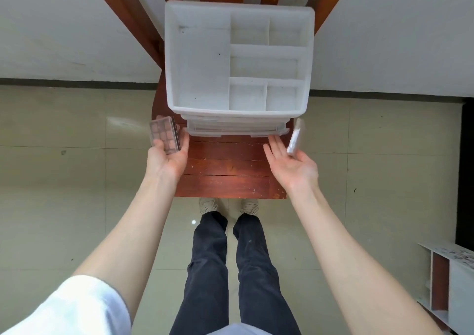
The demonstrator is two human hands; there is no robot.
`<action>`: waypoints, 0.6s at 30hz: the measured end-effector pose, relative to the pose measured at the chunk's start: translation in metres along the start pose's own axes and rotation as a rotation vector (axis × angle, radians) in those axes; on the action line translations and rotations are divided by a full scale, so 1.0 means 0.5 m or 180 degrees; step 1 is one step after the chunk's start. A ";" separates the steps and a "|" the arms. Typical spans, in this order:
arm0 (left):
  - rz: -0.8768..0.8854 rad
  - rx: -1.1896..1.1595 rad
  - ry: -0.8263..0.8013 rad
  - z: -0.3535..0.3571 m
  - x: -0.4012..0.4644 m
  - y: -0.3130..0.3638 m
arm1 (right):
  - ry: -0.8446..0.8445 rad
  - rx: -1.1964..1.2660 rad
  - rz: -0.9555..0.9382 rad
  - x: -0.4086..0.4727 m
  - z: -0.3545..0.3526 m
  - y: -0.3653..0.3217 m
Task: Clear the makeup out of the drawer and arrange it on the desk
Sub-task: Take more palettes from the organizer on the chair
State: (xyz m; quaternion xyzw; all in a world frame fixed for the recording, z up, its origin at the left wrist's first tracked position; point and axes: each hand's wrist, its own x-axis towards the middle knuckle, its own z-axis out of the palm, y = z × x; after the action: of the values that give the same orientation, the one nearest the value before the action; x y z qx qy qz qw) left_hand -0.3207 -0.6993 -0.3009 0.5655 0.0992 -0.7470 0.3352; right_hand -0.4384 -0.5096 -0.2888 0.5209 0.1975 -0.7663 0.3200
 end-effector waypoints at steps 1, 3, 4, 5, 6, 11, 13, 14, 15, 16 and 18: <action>-0.0015 -0.0092 -0.0080 0.009 0.001 -0.001 | -0.0031 0.0052 -0.0007 0.005 0.007 0.002; -0.0028 -0.0080 -0.0188 0.025 0.001 -0.001 | -0.0074 0.0120 -0.0035 0.012 0.021 0.004; -0.0038 -0.0031 -0.0218 0.031 0.000 0.001 | -0.0087 0.0142 -0.0051 0.014 0.026 0.005; -0.0050 0.0009 -0.0234 0.033 -0.001 0.003 | -0.0099 0.0150 -0.0062 0.014 0.029 0.005; -0.0066 0.0053 -0.0236 0.033 -0.003 0.006 | -0.0111 0.0148 -0.0062 0.014 0.029 0.005; -0.0122 0.0526 -0.0155 -0.013 -0.005 0.029 | -0.0065 -0.0088 -0.0059 0.000 0.006 -0.001; -0.0215 0.0732 -0.0151 -0.038 -0.020 0.037 | -0.0051 -0.0281 -0.0029 -0.022 -0.012 -0.004; -0.0251 0.0874 -0.0165 -0.048 -0.035 0.040 | -0.0037 -0.0421 -0.0015 -0.037 -0.022 -0.004; -0.0302 0.1037 -0.0207 -0.057 -0.053 0.043 | -0.0023 -0.0597 -0.0010 -0.057 -0.033 -0.005; -0.0377 0.1216 -0.0300 -0.065 -0.075 0.045 | -0.0014 -0.0812 -0.0016 -0.081 -0.043 -0.005; -0.0555 0.1674 -0.0631 -0.080 -0.121 0.046 | 0.0026 -0.1266 -0.0128 -0.132 -0.066 -0.005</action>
State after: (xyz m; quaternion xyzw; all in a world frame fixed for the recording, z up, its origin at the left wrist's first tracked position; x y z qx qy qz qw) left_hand -0.2673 -0.6720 -0.2542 0.5466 -0.0827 -0.8247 0.1198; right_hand -0.4014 -0.4682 -0.2404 0.4465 0.3567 -0.7163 0.4004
